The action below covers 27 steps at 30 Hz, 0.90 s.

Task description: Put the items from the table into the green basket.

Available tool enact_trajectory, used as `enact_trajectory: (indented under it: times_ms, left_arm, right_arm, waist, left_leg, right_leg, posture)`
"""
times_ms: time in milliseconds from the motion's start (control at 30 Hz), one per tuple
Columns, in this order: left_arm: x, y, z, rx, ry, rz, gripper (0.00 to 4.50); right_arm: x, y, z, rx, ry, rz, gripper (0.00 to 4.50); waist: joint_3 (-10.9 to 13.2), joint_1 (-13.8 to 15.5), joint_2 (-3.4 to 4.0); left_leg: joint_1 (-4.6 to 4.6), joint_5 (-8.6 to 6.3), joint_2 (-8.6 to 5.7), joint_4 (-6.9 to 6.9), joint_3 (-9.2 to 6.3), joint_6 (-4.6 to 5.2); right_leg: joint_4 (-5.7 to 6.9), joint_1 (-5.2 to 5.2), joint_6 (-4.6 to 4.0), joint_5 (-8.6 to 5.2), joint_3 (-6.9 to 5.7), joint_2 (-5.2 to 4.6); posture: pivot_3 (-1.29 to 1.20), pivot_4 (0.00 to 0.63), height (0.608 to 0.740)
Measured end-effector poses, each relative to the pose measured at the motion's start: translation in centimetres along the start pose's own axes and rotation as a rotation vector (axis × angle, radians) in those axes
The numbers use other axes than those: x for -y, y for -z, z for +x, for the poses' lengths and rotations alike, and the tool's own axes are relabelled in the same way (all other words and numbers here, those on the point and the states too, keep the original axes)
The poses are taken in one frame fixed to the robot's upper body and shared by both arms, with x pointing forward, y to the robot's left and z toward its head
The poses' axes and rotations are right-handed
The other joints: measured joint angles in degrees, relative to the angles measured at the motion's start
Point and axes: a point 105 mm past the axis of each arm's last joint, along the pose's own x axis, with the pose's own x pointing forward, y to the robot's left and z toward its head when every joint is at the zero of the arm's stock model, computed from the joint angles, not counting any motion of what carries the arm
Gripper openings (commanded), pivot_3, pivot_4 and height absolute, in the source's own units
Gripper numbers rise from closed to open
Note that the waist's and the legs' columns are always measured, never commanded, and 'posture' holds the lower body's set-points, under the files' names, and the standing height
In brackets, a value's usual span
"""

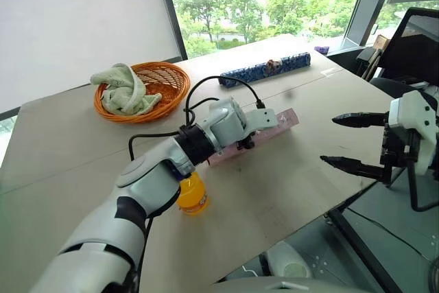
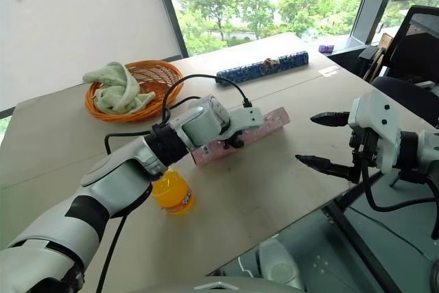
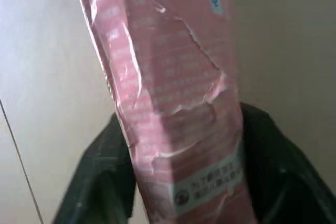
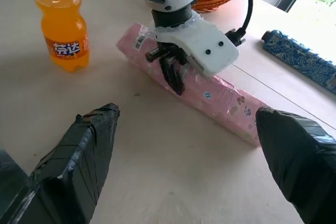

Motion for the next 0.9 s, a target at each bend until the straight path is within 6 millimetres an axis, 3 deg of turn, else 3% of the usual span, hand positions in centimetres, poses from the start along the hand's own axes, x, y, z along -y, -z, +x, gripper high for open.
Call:
enact_trajectory:
  times_ms: [100, 167, 233, 267, 333, 400, 533, 733, 900]
  left_arm:
    - [-0.5, -0.7, -0.9, 0.06, 0.022, -0.055, 1.46]
    - [-1.7, -1.8, -2.8, 0.116, 0.01, -0.098, 1.46]
    - [-4.0, -2.7, -6.1, 0.185, -0.043, -0.157, 1.46]
    - [-7.3, -3.0, -10.9, 0.282, -0.136, -0.245, 1.46]
    - [-9.2, -2.9, -14.1, 0.347, -0.217, -0.289, 1.46]
    - [-11.7, -0.5, -17.0, 0.431, -0.297, -0.454, 1.46]
    - [-14.3, 4.6, -21.9, 0.526, -0.469, -0.686, 1.46]
    - [-15.1, 8.1, -23.3, 0.626, -0.65, -0.833, 1.46]
    - [-15.8, 11.4, -27.2, 0.712, -0.893, -0.894, 1.46]
  right_arm:
    - [0.1, -0.4, 0.1, 0.015, 0.005, -0.012, 4.5]
    - [0.3, -1.2, 0.1, 0.047, 0.009, -0.033, 4.5]
    - [0.4, -2.0, 0.3, 0.092, 0.013, -0.051, 4.5]
    - [0.8, -3.2, 0.8, 0.153, 0.025, -0.084, 4.5]
    - [1.0, -3.4, 1.2, 0.166, 0.024, -0.081, 4.5]
    - [1.5, -5.2, 2.7, 0.271, 0.017, -0.112, 4.5]
    - [1.8, -6.1, 4.8, 0.331, -0.019, -0.115, 4.5]
    - [1.7, -6.1, 6.3, 0.352, -0.087, -0.116, 4.5]
    - [2.0, -7.2, 6.8, 0.389, -0.136, -0.13, 4.5]
  waist:
    - [0.3, -0.05, -0.16]
    - [0.57, -0.15, -0.32]
    - [0.77, -0.29, -0.39]
    - [0.86, -0.72, -0.38]
    - [0.83, -0.37, -0.34]
    - [0.94, -1.0, -0.25]
    - [0.96, 0.48, -0.28]
    - [0.96, 7.41, -0.35]
    - [0.96, 11.43, -0.42]
  left_leg:
    - [-0.1, 0.0, -0.01, 0.12, -0.08, 0.01]
    - [-0.28, -0.01, -0.02, 0.14, -0.01, 0.03]
    - [-0.28, -0.06, -0.02, 0.12, 0.05, 0.12]
    - [-0.33, -0.07, 0.0, 0.05, 0.08, 0.13]
    - [-0.21, -0.12, 0.0, 0.02, 0.04, 0.19]
    - [-0.23, -0.12, 0.03, 0.02, 0.16, 0.2]
    - [-0.25, -0.11, 0.04, 0.07, -0.06, 0.19]
    - [-0.88, -0.1, -0.14, 0.38, -0.35, 0.16]
    - [-1.23, -0.1, -0.32, 0.57, -0.39, 0.14]
  right_leg:
    - [-0.01, -0.12, 0.08, 0.05, -0.01, -0.02]
    - [-0.02, -0.34, 0.17, 0.1, -0.03, -0.02]
    - [-0.03, -0.37, 0.19, 0.1, -0.03, -0.02]
    - [-0.03, -0.5, 0.21, 0.09, 0.0, -0.02]
    - [-0.03, -0.39, 0.29, 0.02, -0.02, -0.04]
    - [0.06, -0.5, 0.3, 0.04, 0.12, -0.27]
    - [0.25, -0.54, 0.29, 0.04, 0.0, -0.31]
    - [0.43, -1.02, -0.01, 0.23, -0.09, -0.59]
    - [0.54, -1.29, -0.06, 0.27, -0.11, -0.76]
  posture:
    - [-0.37, 0.0, 0.74]
    - [-0.36, 0.0, 0.74]
    - [-0.34, 0.0, 0.74]
    - [-0.32, 0.0, 0.74]
    - [-0.29, 0.0, 0.74]
    - [-0.25, 0.0, 0.74]
    - [-0.17, 0.0, 0.74]
    - [-0.09, 0.0, 0.74]
    - [-0.04, 0.0, 0.74]
